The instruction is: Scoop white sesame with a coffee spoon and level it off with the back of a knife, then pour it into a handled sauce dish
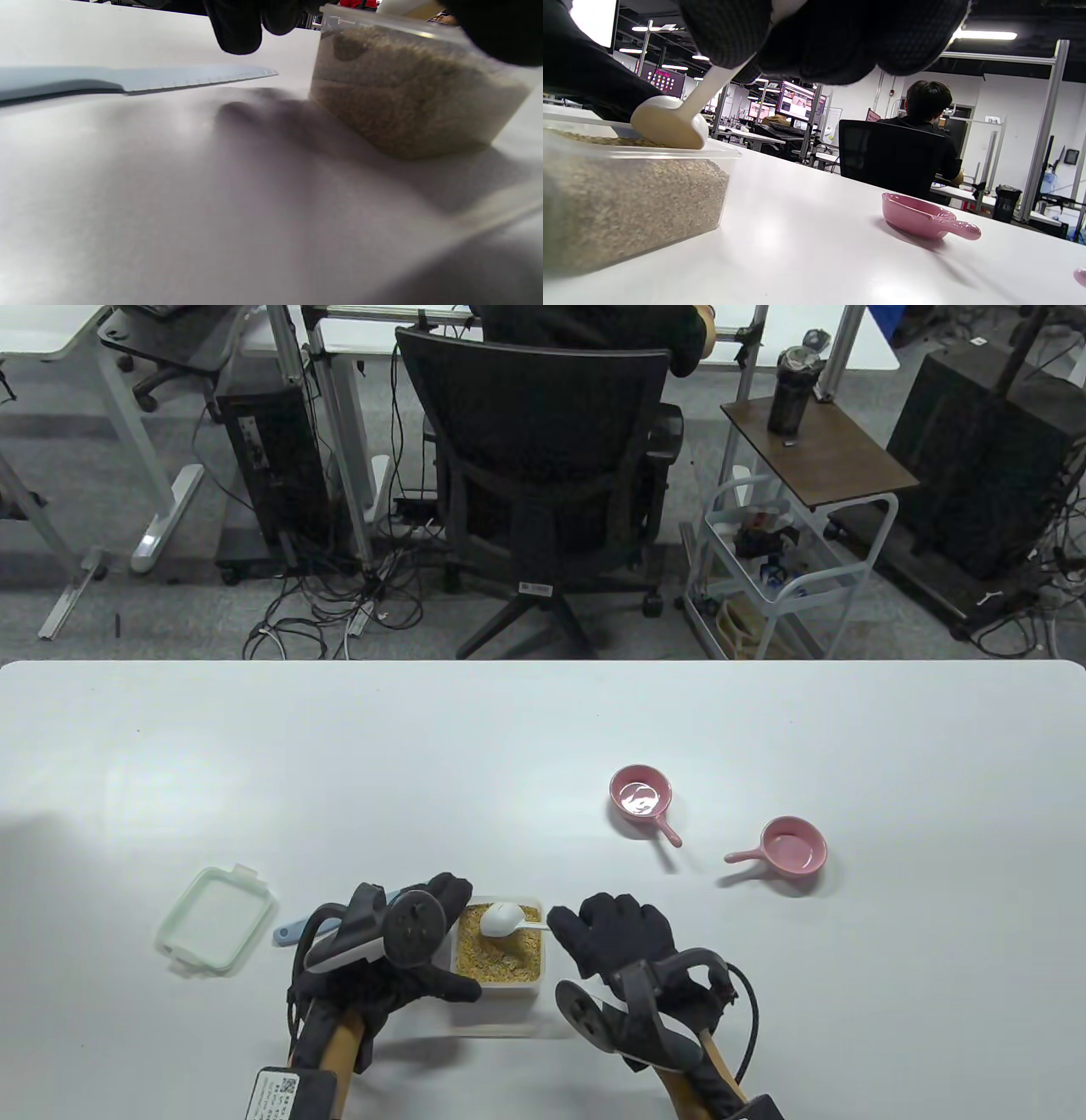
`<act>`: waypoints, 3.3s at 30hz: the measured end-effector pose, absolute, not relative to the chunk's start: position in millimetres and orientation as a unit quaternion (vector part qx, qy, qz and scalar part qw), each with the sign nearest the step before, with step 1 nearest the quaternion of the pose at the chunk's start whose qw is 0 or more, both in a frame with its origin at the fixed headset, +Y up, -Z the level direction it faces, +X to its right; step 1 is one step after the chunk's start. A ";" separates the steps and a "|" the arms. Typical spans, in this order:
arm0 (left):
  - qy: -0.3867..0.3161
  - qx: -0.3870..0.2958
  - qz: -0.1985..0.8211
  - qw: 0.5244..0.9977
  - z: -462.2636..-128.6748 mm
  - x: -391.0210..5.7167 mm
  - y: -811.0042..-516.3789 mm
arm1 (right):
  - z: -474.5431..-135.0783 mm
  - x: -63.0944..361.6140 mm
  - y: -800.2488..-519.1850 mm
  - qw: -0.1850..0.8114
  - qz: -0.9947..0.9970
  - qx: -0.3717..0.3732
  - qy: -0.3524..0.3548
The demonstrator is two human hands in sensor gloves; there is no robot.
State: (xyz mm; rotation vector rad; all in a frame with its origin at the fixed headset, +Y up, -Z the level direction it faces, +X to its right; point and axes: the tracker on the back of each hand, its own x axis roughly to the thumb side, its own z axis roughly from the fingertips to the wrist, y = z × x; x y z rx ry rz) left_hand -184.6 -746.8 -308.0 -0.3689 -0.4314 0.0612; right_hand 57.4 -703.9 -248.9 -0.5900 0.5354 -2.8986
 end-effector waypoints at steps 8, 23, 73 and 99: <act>-0.216 -0.181 0.020 0.959 -307.8 -184.4 -746.7 | -246.8 48.1 -705.0 0.104 -0.961 -0.212 0.143; -0.215 -0.178 0.022 0.960 -307.3 -184.6 -747.3 | -263.4 57.3 -710.3 -0.058 -0.981 -0.182 0.027; -0.099 -0.112 0.027 0.988 -308.7 -224.7 -724.3 | -289.7 111.1 -731.4 -0.394 -0.903 -0.047 -0.162; -0.002 -0.255 -0.201 0.946 -348.1 -253.4 -757.6 | -288.8 114.9 -728.7 -0.398 -0.903 -0.054 -0.156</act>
